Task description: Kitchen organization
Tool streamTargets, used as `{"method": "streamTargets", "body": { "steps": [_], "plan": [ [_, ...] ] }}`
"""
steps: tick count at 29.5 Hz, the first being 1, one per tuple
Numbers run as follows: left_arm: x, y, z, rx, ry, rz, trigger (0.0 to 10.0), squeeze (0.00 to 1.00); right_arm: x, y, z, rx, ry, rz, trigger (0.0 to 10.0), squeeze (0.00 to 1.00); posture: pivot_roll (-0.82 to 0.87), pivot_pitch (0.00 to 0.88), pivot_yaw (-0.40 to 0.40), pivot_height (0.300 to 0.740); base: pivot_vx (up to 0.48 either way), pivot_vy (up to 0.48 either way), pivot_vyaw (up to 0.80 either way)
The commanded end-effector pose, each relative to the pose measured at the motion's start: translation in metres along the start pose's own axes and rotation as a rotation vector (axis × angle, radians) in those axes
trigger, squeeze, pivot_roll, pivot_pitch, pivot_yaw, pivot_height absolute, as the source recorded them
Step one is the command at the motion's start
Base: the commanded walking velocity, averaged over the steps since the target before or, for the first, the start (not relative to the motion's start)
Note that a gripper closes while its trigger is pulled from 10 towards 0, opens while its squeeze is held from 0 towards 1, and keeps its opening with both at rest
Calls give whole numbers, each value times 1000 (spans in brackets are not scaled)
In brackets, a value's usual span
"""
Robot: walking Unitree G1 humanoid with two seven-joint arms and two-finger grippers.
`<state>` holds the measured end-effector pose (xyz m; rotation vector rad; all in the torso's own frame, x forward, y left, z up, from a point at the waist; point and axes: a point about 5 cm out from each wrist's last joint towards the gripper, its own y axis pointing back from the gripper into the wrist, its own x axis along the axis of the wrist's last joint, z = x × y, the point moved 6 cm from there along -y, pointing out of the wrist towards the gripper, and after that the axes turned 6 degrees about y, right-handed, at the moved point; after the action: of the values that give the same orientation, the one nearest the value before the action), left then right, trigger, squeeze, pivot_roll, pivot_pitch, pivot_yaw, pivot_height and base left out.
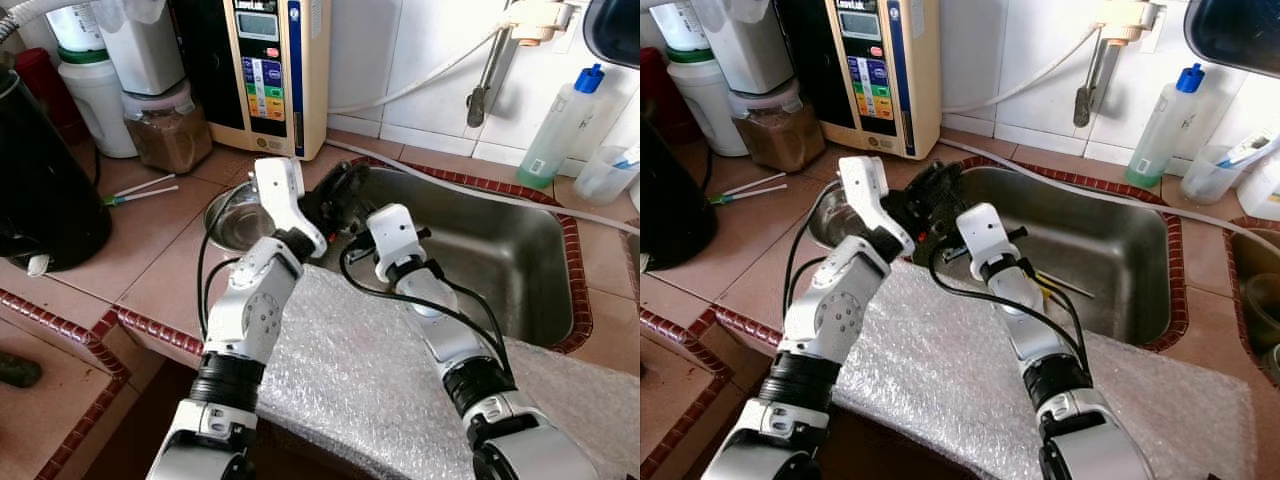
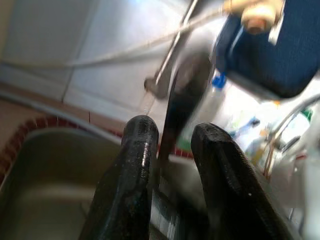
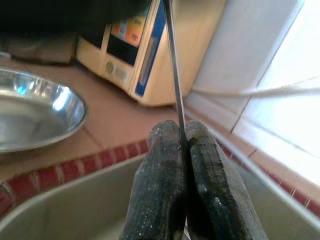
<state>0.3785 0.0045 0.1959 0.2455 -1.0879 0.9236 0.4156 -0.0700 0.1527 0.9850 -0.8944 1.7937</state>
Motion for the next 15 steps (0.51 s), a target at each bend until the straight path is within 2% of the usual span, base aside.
{"method": "streamTargets", "body": {
  "steps": [1,9,11,15],
  "plan": [
    [0,3,4,-28,-36,-22,10000,1000,3,-3,2,-4,-3,8,0,0,110,0,30,740,0,0,0],
    [-1,16,-6,-29,-118,-58,10000,1000,-12,0,4,-4,25,-49,0,0,122,0,27,740,0,0,0],
    [-5,22,-8,-40,-175,-93,10000,1000,-20,2,7,-10,30,-81,0,0,124,0,28,740,0,0,0],
    [-13,31,-12,-47,-234,-137,10000,1000,-36,7,13,-25,33,-143,0,0,127,0,31,740,0,0,0]
  ]
}}
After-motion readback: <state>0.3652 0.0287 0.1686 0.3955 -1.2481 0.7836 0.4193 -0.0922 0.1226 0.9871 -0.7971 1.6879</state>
